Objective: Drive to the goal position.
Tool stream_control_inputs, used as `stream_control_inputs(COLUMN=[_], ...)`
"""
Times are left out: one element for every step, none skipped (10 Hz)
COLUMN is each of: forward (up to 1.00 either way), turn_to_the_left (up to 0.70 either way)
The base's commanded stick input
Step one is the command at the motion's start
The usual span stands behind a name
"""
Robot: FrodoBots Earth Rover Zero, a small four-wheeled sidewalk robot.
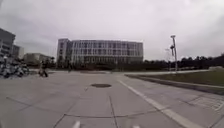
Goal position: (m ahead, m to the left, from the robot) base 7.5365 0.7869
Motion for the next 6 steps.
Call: stream_control_inputs(forward=[0.7,0.7,0.7,0.7,0.7,0.7], turn_to_the_left=[0.03,0.03,0.02,0.03,0.03,0.02])
